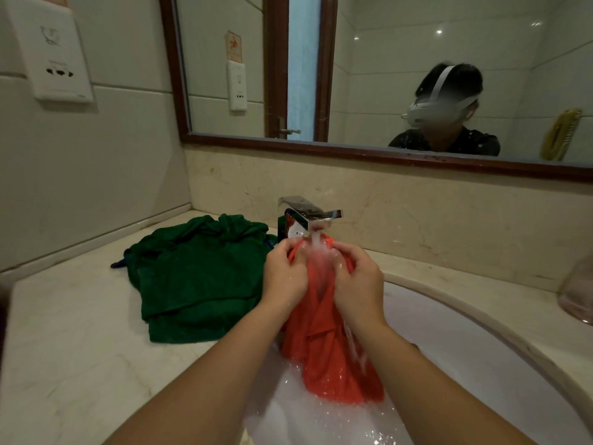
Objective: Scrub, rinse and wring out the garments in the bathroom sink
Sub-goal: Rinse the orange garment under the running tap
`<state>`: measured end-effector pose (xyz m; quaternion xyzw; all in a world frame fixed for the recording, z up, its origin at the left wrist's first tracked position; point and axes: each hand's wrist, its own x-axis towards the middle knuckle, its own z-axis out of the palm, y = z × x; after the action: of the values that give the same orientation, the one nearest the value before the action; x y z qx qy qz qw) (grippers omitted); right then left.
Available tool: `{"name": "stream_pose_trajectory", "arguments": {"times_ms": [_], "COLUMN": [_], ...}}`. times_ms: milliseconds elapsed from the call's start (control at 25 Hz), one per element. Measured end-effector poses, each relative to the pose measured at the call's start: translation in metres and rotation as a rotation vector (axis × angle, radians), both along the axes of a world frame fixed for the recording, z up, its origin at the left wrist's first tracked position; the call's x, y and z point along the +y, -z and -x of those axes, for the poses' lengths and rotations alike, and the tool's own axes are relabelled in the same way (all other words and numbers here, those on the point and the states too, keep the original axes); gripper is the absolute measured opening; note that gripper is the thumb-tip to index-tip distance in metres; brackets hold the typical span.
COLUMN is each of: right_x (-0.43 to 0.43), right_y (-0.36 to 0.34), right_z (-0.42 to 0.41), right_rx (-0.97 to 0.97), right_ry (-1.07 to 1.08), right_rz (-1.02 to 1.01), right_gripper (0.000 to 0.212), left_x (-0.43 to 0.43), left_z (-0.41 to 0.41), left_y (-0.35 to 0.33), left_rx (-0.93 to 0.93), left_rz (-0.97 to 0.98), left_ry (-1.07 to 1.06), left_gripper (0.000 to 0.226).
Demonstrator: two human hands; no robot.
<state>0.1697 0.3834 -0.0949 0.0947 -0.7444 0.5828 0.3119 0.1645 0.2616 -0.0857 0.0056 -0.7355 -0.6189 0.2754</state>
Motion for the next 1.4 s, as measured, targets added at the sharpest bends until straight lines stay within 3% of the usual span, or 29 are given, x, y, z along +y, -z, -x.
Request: {"name": "stream_pose_trajectory", "arguments": {"times_ms": [560, 760, 880, 1120, 1400], "right_x": [-0.001, -0.007, -0.015, -0.011, -0.003], "right_y": [0.002, 0.000, -0.004, 0.001, 0.001], "right_z": [0.000, -0.001, -0.006, -0.002, -0.002], "right_rx": [-0.006, -0.021, -0.027, -0.036, -0.058], "right_ry": [-0.022, -0.048, -0.102, -0.080, -0.036], "right_rz": [-0.026, -0.014, 0.032, 0.005, 0.038], "right_gripper": [0.025, 0.011, 0.018, 0.014, 0.017], "left_x": [0.000, 0.000, -0.002, -0.004, -0.004], "left_z": [-0.001, -0.008, -0.010, -0.003, 0.000], "left_y": [-0.001, -0.009, -0.011, -0.006, -0.001], "left_rx": [0.017, 0.179, 0.230, 0.160, 0.026], "left_rz": [0.021, 0.017, 0.001, 0.027, 0.040], "left_ry": [-0.021, -0.108, -0.159, -0.186, -0.062], "left_gripper": [0.017, 0.015, 0.014, 0.017, 0.014]}}
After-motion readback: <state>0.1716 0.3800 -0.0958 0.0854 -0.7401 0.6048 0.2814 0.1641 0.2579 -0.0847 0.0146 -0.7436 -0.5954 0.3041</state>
